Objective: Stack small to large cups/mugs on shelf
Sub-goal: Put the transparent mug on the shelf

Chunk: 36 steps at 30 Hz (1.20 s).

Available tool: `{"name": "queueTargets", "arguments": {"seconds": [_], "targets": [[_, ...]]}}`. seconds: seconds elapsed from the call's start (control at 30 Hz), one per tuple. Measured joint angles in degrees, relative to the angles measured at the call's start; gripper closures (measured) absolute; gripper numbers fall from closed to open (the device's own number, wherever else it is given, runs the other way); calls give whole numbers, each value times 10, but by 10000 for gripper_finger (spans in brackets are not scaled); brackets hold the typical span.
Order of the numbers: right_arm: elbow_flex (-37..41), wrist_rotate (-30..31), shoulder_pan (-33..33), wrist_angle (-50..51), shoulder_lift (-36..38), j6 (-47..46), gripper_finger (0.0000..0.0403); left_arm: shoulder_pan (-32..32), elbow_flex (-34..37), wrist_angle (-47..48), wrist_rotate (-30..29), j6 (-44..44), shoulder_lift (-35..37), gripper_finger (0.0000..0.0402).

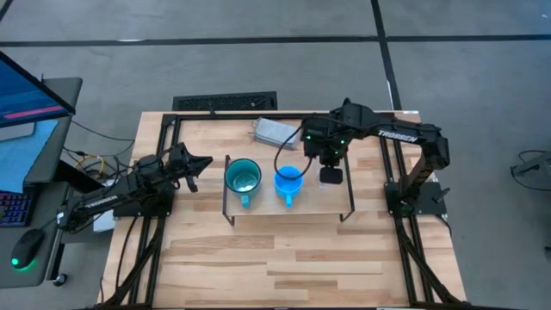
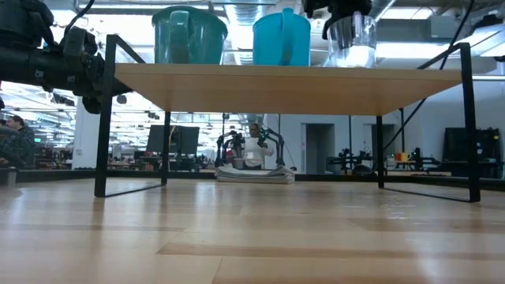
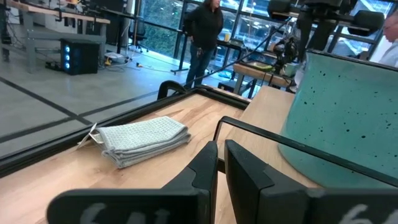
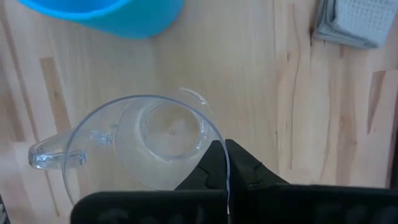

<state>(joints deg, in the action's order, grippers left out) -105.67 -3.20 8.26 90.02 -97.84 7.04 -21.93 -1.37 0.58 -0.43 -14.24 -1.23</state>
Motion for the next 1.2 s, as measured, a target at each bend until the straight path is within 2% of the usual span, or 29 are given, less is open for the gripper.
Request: {"name": "queueTargets", "arguments": {"seconds": [0.33, 0.6, 0.93, 1.2], "targets": [[0, 0, -28, 0, 0, -18, 399, 0, 0, 0, 0, 0, 0, 382], [0, 3, -21, 0, 12, -7, 397, 0, 0, 0, 0, 0, 0, 382], [91, 1, -26, -41, 72, -21, 399, 1, 0, -3, -1, -9, -3, 382], [106, 1, -45, -60, 76, -26, 399, 1, 0, -3, -6, -9, -10, 382]]}}
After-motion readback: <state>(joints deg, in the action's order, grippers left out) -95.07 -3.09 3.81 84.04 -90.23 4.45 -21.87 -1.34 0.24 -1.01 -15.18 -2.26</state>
